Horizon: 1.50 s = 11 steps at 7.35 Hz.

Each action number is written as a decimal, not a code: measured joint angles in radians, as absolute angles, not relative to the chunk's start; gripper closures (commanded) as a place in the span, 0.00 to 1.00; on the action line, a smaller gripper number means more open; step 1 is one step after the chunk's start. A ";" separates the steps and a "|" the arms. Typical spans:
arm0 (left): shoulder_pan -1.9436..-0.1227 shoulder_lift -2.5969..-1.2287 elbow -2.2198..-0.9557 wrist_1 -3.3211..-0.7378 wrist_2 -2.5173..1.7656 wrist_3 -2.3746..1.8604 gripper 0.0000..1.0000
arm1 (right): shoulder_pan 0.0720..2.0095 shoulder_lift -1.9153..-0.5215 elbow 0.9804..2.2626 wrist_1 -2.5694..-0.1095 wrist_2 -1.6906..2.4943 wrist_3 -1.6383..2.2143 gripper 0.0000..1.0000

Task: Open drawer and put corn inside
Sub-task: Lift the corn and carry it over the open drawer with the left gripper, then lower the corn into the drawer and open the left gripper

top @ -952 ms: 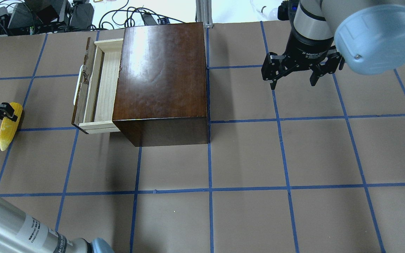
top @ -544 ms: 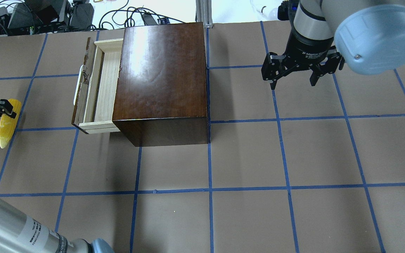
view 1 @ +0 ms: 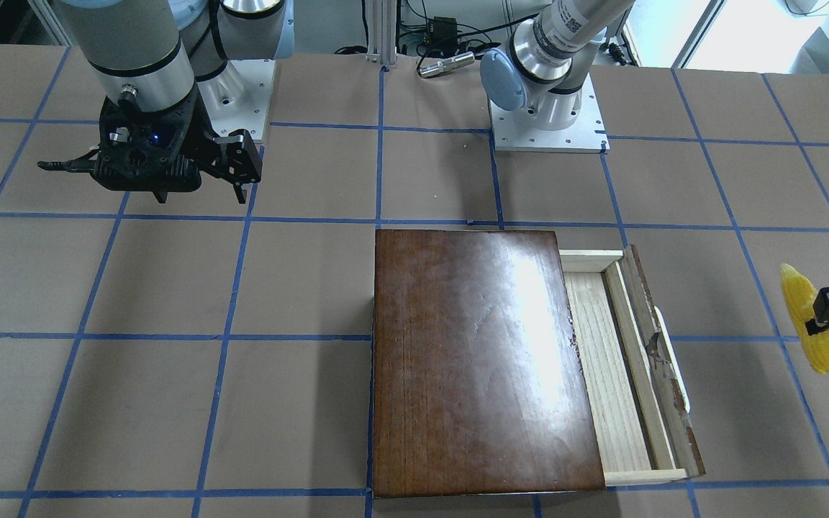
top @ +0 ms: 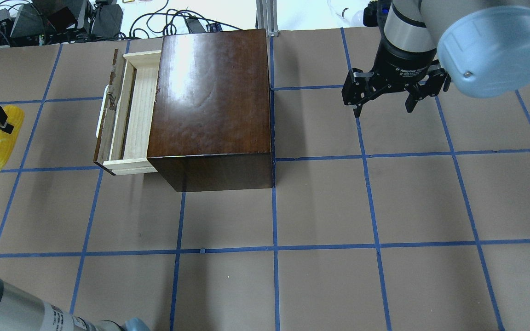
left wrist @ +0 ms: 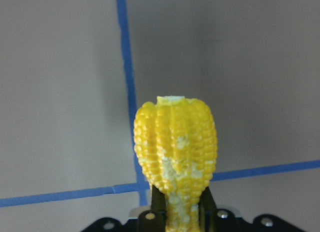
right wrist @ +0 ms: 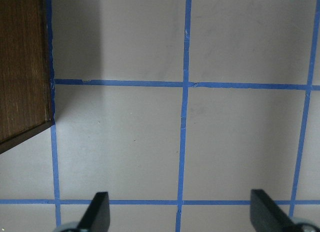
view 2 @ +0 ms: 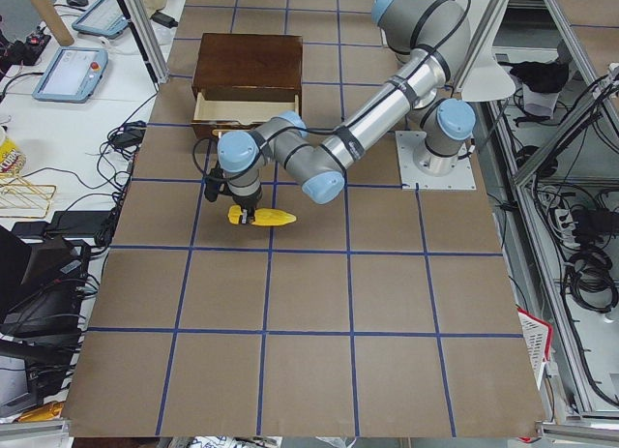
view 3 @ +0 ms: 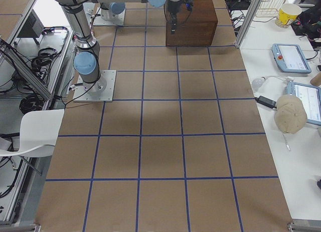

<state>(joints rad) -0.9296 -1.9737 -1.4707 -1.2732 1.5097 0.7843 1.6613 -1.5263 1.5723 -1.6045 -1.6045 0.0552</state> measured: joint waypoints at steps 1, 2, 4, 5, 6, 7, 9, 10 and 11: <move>-0.980 -1.926 -1.457 -1.333 1.508 0.758 1.00 | 1.661 -1.526 1.572 -1.605 -1.605 0.055 0.00; -1.042 -1.881 -1.447 -1.383 1.510 0.721 1.00 | 1.661 -1.526 1.572 -1.605 -1.605 0.055 0.00; -1.168 -1.823 -1.441 -1.421 1.516 0.591 1.00 | 1.661 -1.526 1.572 -1.605 -1.605 0.055 0.00; -1.237 -1.812 -1.441 -1.422 1.520 0.493 1.00 | 1.661 -1.526 1.572 -1.605 -1.605 0.055 0.00; -1.300 -1.810 -1.440 -1.418 1.527 0.386 1.00 | 1.661 -1.526 1.572 -1.605 -1.605 0.055 0.00; -1.353 -1.814 -1.440 -1.415 1.533 0.282 1.00 | 1.661 -1.526 1.572 -1.605 -1.605 0.055 0.00; -1.415 -1.825 -1.441 -1.412 1.535 0.162 1.00 | 1.661 -1.526 1.572 -1.605 -1.605 0.055 0.00; -1.425 -1.832 -1.442 -1.407 1.535 0.144 1.00 | 1.661 -1.526 1.572 -1.605 -1.605 0.055 0.00; -1.429 -1.842 -1.443 -1.398 1.535 0.133 1.00 | 1.661 -1.526 1.572 -1.605 -1.605 0.055 0.00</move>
